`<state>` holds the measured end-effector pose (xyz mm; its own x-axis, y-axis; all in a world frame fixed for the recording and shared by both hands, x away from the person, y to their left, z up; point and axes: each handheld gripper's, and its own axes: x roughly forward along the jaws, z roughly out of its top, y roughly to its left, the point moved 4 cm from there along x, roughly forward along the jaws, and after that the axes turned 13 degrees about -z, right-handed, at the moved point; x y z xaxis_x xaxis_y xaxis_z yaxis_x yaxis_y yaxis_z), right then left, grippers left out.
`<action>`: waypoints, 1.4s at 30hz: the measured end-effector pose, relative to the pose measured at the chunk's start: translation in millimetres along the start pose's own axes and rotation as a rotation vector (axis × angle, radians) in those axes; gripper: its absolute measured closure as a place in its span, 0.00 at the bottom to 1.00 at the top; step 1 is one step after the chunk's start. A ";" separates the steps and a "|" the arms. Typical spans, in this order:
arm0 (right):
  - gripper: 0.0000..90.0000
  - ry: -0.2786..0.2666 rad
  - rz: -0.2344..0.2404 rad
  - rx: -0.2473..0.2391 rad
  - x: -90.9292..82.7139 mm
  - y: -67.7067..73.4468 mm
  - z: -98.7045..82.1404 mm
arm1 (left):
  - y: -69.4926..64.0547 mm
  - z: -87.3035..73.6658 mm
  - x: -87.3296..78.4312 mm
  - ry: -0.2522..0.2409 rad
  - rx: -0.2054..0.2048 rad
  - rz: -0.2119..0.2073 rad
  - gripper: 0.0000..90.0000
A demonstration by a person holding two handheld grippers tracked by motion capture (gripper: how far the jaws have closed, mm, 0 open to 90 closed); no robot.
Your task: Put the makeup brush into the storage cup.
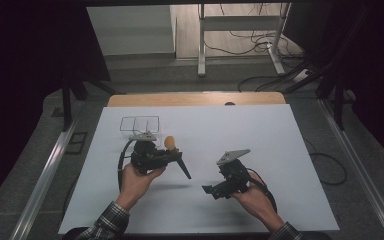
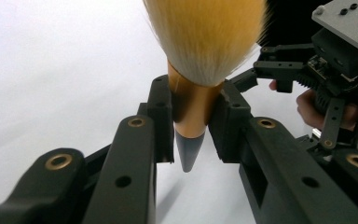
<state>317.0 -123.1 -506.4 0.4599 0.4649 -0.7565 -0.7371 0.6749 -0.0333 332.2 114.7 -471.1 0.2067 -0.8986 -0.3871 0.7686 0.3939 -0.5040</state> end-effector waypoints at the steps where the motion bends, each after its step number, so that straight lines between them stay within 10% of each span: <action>1: 0.04 0.002 0.000 -0.003 -0.2 -0.4 -0.6 | -0.2 0.1 -1.0 -0.005 -0.008 0.005 0.80; 42: 0.00 0.033 -0.066 -0.015 -25.3 -22.9 -24.4 | 20.3 6.0 -42.9 0.001 0.028 0.158 0.80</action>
<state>310.2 -164.3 -502.4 0.4918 0.4003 -0.7732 -0.7128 0.6951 -0.0935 342.6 160.1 -460.1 0.3257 -0.8257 -0.4607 0.7433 0.5247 -0.4149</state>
